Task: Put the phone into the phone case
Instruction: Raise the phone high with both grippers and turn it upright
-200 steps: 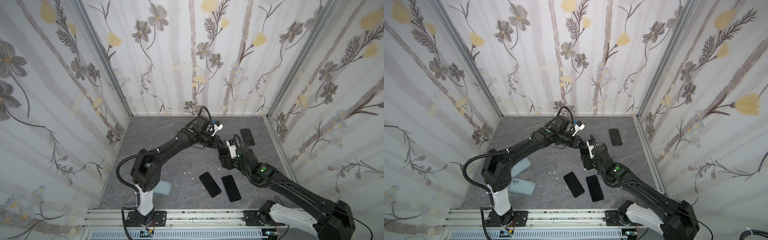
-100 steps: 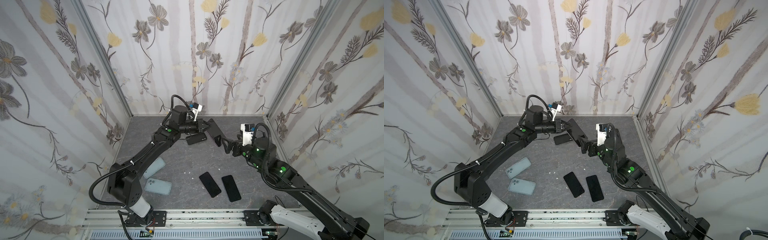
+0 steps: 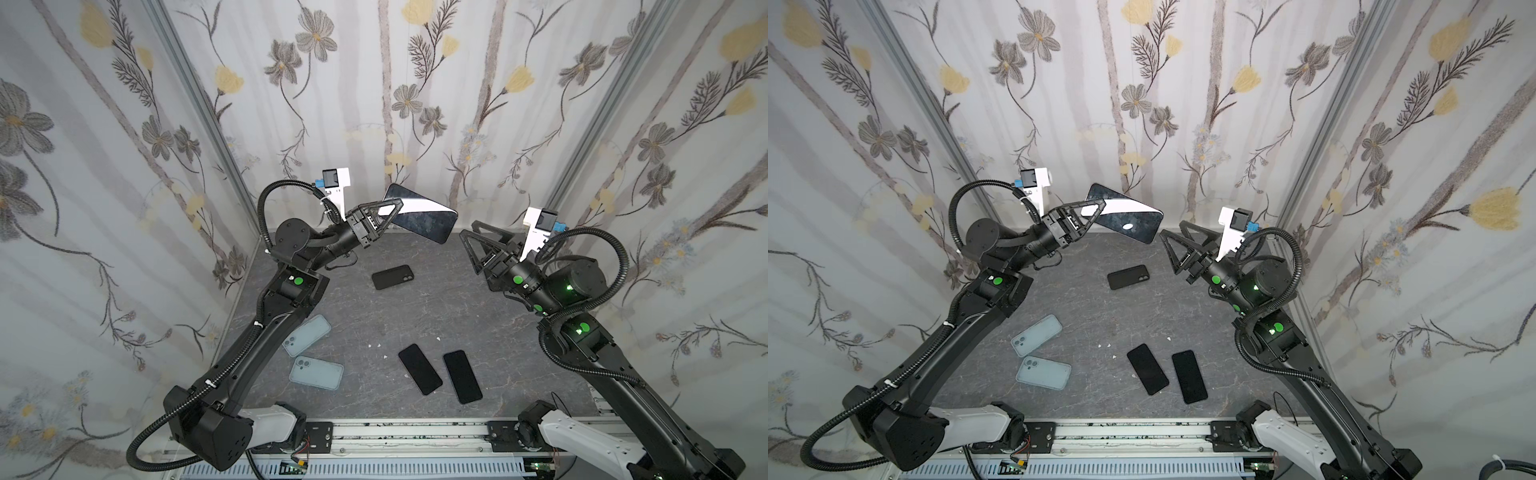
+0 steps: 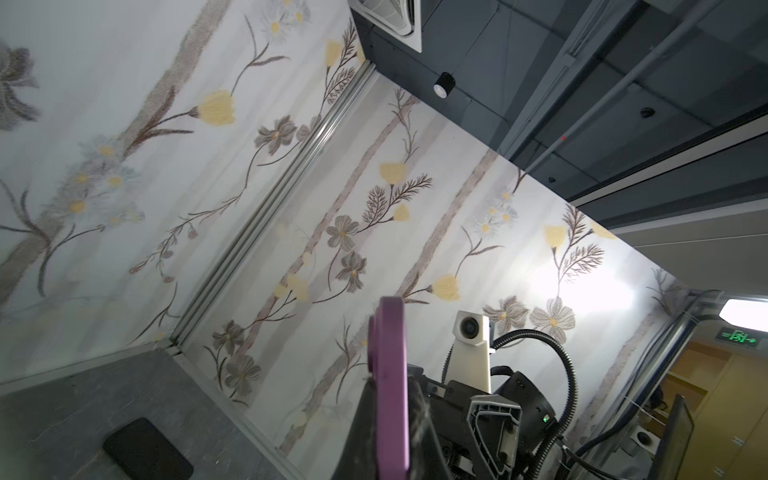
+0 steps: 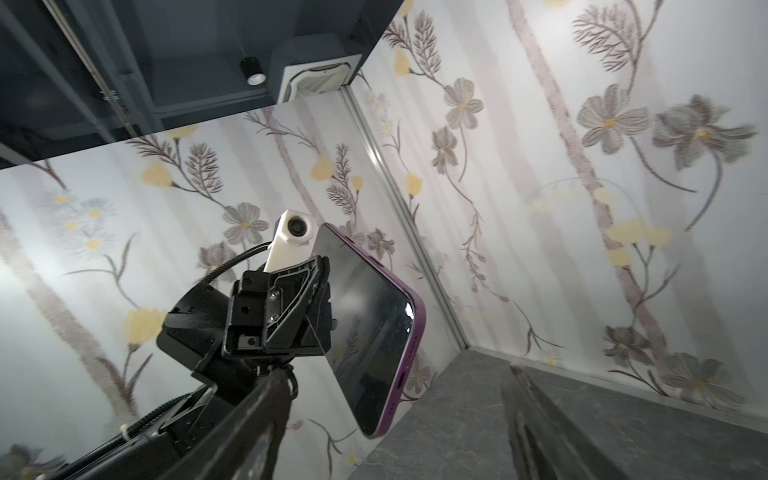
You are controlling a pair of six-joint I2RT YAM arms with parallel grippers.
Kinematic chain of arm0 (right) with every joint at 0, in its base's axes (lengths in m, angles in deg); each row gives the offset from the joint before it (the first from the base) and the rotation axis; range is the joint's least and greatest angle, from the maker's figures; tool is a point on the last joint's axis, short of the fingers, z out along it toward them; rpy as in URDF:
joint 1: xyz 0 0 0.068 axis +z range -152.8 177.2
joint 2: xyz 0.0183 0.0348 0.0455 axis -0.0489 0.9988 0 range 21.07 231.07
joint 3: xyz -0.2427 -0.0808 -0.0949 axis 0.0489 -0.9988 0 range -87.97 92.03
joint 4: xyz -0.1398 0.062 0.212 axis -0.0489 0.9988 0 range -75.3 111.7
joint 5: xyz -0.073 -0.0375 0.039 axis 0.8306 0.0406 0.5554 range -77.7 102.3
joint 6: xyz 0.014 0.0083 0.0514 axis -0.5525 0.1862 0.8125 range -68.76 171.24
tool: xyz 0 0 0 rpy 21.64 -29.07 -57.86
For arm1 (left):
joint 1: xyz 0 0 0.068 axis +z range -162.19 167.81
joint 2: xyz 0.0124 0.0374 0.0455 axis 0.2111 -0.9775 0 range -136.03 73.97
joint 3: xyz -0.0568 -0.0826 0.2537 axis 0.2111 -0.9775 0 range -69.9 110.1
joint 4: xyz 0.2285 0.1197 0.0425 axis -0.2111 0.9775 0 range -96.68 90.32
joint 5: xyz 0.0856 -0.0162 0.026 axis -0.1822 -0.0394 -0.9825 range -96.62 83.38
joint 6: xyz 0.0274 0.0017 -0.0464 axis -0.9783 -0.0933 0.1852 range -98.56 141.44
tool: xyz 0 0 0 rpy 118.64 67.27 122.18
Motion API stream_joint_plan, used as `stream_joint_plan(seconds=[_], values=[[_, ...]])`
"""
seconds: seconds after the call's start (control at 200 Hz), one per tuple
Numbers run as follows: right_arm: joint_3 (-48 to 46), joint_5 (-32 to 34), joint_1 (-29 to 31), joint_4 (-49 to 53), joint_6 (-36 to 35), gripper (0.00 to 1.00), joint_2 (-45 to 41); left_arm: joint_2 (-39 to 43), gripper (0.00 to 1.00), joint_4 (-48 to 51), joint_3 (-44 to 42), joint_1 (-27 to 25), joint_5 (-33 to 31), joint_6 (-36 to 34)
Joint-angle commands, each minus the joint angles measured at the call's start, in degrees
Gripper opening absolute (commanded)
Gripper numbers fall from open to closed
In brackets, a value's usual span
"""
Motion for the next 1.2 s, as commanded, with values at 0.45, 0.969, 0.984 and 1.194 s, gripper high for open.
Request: stream_joint_plan(seconds=[0.45,0.969,0.984,1.194], values=[[5.3,-20.2,1.0,-17.4,8.5,0.27,9.2,0.6,0.00,-11.0,-1.2,0.0,3.3,5.9],[3.0,-14.1,2.2,-15.5,11.2,0.00,8.2,0.6,0.00,-12.9,-4.3,-0.1,3.7,4.7],[2.9,-13.7,2.2,-15.0,11.0,0.00,7.9,0.6,0.00,-12.4,-4.3,-0.1,3.5,4.3],[2.5,-9.0,2.0,-8.3,8.1,0.00,4.8,1.6,0.50,-3.8,-3.5,0.2,-1.8,-3.8]])
